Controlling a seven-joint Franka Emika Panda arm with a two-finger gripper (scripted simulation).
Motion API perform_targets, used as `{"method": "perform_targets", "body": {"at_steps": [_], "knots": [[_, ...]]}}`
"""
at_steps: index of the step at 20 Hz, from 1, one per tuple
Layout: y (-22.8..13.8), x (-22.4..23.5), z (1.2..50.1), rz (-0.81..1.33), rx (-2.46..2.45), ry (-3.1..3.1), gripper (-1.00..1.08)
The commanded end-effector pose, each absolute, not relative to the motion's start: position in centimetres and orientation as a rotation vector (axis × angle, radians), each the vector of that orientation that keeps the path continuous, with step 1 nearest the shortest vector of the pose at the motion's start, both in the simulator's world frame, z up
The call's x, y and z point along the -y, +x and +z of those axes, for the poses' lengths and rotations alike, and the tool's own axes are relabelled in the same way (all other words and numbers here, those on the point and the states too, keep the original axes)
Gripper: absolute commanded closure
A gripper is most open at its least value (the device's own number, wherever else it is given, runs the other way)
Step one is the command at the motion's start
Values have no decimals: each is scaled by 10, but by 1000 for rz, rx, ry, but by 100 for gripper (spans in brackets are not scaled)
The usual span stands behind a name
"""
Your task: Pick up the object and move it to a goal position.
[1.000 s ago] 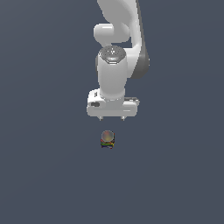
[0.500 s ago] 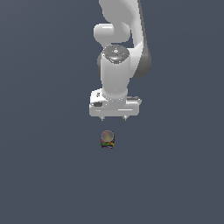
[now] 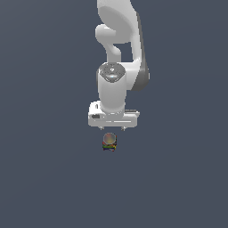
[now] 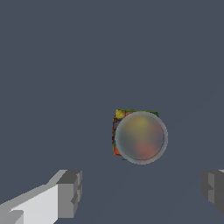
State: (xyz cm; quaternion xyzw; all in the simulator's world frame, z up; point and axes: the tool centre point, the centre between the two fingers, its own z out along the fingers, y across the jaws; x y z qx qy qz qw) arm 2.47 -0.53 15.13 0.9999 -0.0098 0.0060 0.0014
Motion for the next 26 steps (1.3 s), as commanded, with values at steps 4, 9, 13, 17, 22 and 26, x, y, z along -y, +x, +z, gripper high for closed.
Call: {"method": "perform_targets", "body": {"at_steps": [4,9,13,17,22,26], "knots": [[35,16,124,6,91,3140,-92],[40,21,110,1,119,3139,-92],[40,21,109,-1,121,3139,-92],[40,21,103,-1,121,3139,-92],[39,21,79,-1,122,3139,-92],[39,22,62,0,123,3139,-92]]}}
